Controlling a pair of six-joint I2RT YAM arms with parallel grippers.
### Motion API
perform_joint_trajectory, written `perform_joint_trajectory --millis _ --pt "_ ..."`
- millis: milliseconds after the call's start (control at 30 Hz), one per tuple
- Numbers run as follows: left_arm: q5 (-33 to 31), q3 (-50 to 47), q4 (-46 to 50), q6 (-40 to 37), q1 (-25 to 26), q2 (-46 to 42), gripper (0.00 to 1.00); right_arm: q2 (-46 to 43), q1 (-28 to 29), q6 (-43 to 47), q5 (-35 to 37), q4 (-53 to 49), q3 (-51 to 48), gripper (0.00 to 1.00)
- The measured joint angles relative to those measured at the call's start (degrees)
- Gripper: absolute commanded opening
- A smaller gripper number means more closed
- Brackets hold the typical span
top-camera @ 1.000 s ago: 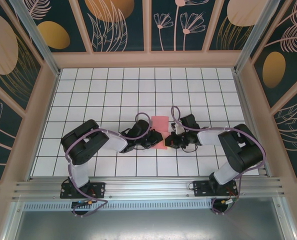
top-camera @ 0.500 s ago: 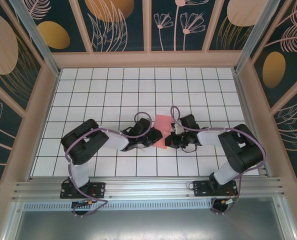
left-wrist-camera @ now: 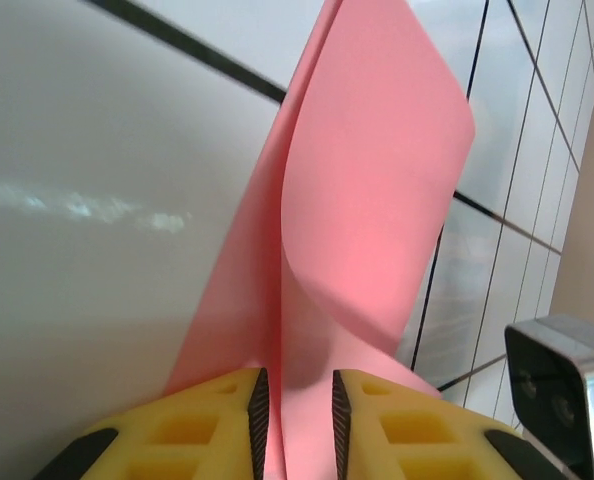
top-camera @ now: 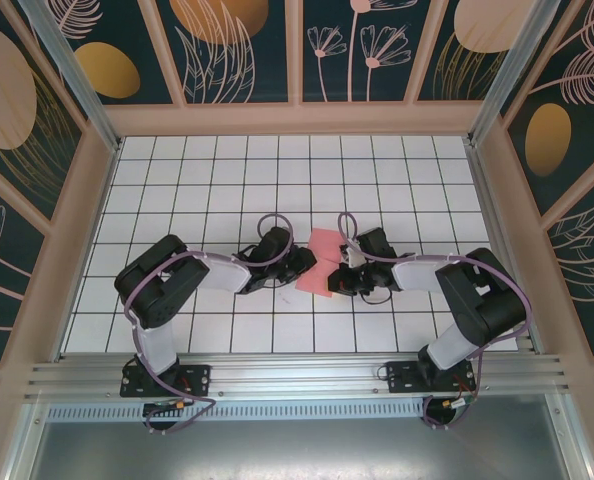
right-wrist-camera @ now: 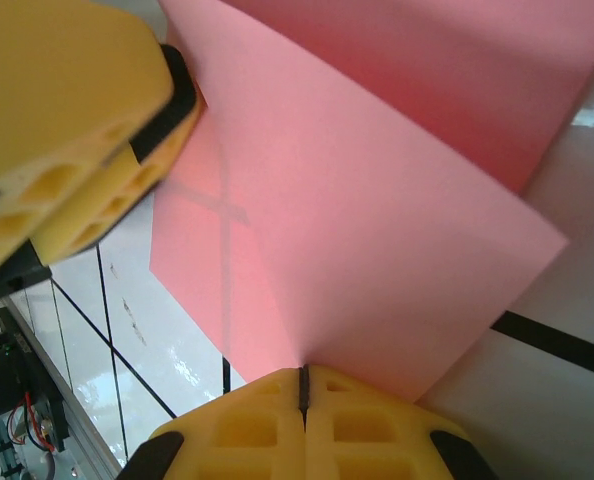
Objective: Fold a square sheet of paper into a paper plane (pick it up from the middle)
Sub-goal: Fold the triangle a second time at the center of the table.
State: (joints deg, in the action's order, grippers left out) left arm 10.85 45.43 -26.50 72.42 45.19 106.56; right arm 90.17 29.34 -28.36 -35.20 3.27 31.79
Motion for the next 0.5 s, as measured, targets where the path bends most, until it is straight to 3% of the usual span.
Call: perform_joint_trajectory --millis 500 --pt "5.44 6.25 -1.75 -1.46 -0.44 2.47 0.26 0.0 0.28 0.0 0.61 -0.68 0.44 0.0"
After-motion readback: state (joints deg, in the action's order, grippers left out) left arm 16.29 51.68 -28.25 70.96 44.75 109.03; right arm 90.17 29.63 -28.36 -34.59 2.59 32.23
